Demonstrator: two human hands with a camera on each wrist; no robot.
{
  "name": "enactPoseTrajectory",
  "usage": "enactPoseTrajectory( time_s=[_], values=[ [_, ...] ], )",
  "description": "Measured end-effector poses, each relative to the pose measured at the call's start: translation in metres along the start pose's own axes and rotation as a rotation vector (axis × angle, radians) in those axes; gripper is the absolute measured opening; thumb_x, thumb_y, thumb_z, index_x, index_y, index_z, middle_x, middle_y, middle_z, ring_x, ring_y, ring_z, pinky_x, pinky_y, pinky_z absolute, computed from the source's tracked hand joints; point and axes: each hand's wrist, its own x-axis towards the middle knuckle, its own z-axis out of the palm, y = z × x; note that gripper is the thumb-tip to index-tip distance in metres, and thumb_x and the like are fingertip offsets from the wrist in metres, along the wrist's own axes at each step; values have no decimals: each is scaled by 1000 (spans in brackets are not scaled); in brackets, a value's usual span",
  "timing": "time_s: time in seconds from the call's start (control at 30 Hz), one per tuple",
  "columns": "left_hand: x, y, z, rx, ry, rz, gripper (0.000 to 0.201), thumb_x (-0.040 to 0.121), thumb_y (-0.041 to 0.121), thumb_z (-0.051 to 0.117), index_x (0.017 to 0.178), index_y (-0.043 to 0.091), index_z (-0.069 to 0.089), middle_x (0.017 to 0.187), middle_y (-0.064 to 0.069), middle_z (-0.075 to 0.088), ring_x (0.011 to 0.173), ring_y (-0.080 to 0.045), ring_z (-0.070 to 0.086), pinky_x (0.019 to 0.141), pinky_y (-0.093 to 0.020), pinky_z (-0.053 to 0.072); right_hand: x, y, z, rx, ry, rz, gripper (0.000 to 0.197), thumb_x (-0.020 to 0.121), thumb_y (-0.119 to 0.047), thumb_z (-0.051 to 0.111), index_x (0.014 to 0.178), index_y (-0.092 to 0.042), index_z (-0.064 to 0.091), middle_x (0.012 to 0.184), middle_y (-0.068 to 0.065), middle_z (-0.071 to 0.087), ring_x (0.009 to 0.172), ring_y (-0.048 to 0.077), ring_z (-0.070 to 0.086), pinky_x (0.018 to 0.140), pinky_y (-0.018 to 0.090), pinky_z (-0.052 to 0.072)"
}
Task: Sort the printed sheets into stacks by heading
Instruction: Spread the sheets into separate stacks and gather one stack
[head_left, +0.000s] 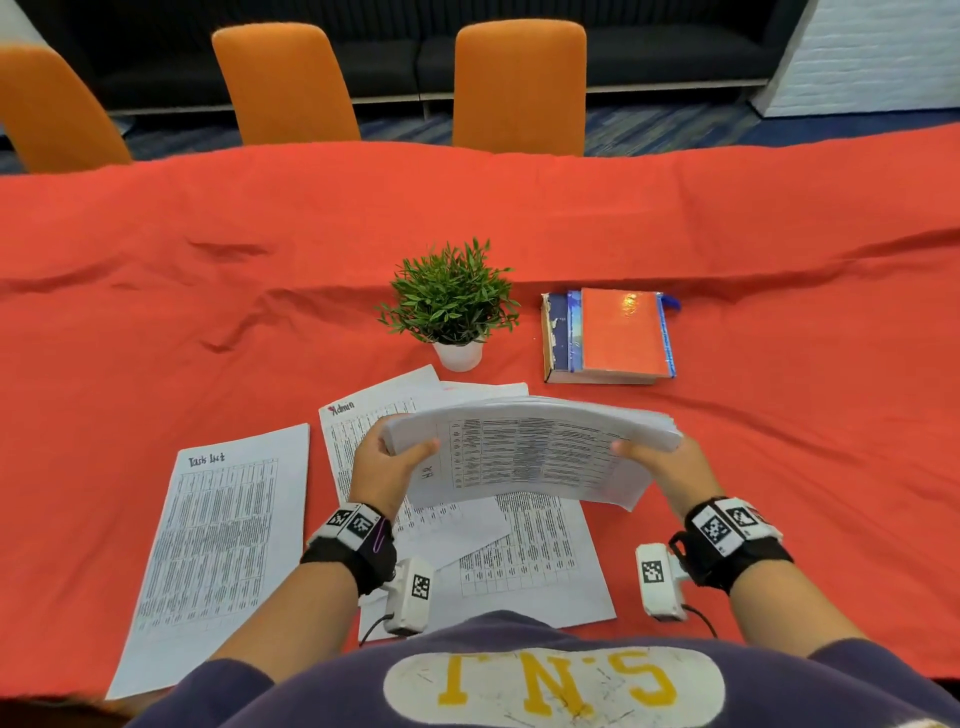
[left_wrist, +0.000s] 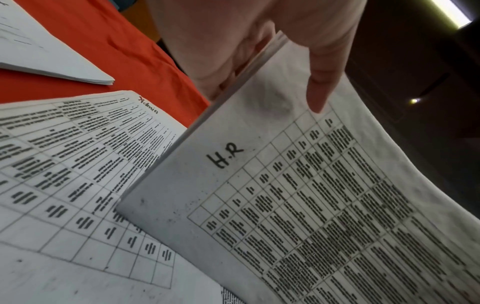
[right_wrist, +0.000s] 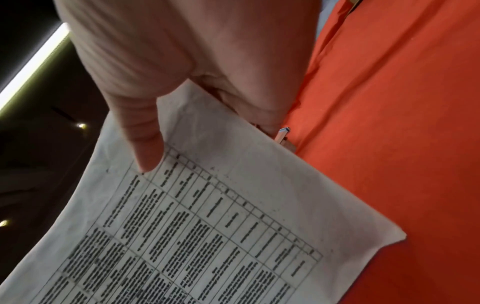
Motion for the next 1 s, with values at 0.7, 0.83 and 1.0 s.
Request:
enactPoseTrajectory(
  time_s=[0.7,0.83,1.0],
  values=[
    [0,0,13,133,-36,-48,30,78,21,75,106,15,66,97,2,70,90,-11,65,69,-22,49,9,0,3,-59,17,98,40,66,0,80,102,-11,67,101,7,72,97,25,67,87,37,53],
    [-3,29,20,190,-80,48,22,79,19,74,101,17,69,90,6,73,77,-2,67,66,-22,48,14,-31,0,-304,268,-113,81,66,-6,82,133,-16,39,133,3,47,121,16,45,101,30,36],
    [-8,75,43,366,-186,282,8,80,20,71,88,23,72,89,-3,73,85,-19,68,76,-35,53,4,-97,48,-748,2,-500,87,65,-32,84,139,-26,38,142,-5,42,132,11,35,114,35,22]
  ],
)
